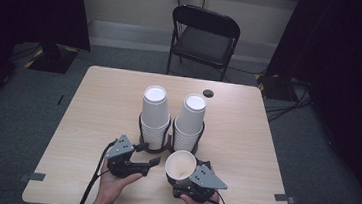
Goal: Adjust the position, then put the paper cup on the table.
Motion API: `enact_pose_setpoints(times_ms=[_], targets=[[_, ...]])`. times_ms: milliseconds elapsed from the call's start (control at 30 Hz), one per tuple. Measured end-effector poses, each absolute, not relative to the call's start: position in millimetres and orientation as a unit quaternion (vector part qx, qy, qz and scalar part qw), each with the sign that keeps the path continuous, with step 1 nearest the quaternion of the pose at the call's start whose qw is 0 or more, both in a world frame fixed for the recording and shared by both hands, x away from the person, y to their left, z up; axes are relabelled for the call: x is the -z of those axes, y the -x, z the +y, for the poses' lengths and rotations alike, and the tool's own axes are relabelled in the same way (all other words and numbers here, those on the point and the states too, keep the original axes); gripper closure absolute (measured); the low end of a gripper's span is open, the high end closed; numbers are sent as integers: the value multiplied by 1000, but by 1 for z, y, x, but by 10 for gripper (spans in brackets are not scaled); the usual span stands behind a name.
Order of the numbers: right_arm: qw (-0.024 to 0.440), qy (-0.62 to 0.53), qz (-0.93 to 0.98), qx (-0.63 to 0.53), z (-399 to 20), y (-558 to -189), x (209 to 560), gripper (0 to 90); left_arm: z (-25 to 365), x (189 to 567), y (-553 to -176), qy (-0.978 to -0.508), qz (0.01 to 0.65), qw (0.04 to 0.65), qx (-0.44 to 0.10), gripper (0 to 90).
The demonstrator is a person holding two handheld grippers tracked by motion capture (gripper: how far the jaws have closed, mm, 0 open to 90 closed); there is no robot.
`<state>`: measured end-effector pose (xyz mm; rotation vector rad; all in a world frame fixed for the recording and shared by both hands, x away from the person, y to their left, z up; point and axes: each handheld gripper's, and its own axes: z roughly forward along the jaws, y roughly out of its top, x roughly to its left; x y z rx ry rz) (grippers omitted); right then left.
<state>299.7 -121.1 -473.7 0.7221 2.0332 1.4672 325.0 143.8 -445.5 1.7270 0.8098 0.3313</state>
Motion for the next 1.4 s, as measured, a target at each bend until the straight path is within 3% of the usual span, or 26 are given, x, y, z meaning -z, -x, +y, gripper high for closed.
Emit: enact_pose_setpoints(times_ms=[567, 1033, 1400], targets=[[232, -316, 718, -575, -149, -314, 465, 112, 169, 469, -315, -710, 370, 570, -186, 160], [242, -363, 681, -588, -180, -337, 458, 114, 177, 490, -307, -700, 395, 553, -217, 155], [287, -394, 632, -603, -204, -359, 437, 116, 172, 495, -303, -698, 385, 550, -248, 156]])
